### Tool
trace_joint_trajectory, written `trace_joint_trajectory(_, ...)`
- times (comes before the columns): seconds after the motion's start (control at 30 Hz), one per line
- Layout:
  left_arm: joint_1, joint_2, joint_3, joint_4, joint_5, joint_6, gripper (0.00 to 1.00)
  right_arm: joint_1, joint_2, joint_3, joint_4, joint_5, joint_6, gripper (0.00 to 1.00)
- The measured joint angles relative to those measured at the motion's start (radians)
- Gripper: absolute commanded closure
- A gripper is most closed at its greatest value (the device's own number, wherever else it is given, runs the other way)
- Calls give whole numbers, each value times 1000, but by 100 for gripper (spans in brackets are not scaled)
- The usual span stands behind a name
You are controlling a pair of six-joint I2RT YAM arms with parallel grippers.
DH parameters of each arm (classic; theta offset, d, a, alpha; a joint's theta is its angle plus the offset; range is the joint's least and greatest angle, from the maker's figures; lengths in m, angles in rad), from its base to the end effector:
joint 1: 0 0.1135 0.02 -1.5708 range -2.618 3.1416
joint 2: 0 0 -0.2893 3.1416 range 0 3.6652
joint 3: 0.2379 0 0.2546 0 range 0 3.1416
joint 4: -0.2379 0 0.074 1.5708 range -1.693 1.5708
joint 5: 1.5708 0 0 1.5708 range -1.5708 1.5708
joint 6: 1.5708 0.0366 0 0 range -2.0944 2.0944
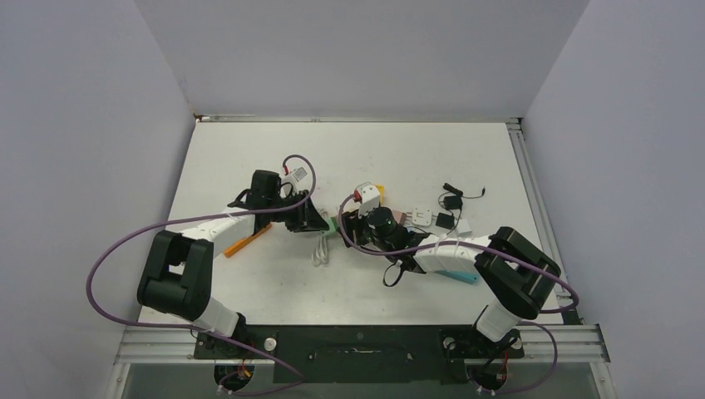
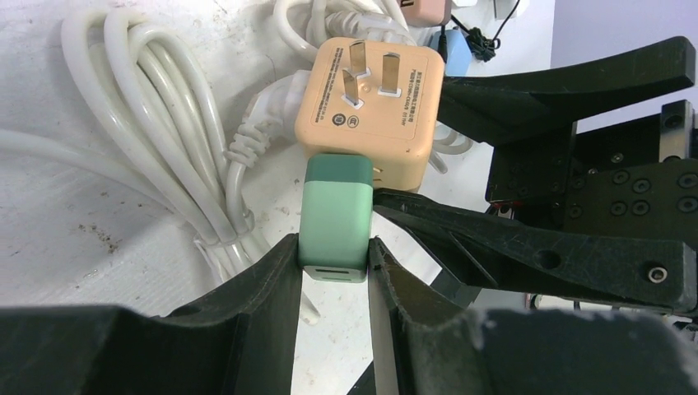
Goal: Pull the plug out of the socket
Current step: Remove the plug from the socket.
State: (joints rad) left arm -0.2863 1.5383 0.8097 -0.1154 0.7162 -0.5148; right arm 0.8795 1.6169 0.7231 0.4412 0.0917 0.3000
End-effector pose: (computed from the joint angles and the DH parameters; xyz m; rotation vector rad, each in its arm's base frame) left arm 0.2836 -0.1085 0.2067 0.0678 2.4993 -1.2201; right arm 0.2158 0.2555 0.1989 -0.5377 2.0129 0.6453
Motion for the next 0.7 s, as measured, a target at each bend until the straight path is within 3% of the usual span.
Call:
trace_joint_trajectory(0.3,6,-20,-18,50,4,0,97,-22,0,0,16,-37,25,95)
trace_joint_trajectory(0.7,-2,-18,66,-137,-61,74,97,-65,0,-26,69,-151,36,95)
